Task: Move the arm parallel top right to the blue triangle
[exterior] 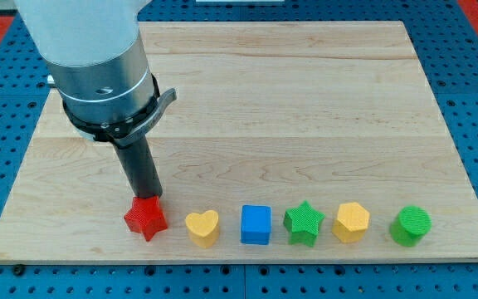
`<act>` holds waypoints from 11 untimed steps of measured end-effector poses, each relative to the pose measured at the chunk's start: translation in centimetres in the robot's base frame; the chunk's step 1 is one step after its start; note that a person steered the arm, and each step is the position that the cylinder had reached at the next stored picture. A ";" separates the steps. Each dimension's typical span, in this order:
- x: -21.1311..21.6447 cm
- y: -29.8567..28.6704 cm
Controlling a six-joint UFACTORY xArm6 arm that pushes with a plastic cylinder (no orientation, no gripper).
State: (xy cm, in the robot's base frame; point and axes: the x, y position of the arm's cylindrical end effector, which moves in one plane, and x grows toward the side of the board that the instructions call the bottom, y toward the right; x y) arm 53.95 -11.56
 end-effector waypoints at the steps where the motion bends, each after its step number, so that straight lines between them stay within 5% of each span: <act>1: 0.2 0.0; 3: 1.1 -0.6; 4: -1.6 -0.6; 9: -30.0 -0.3; 10: -34.6 -0.4; 11: -34.7 -1.3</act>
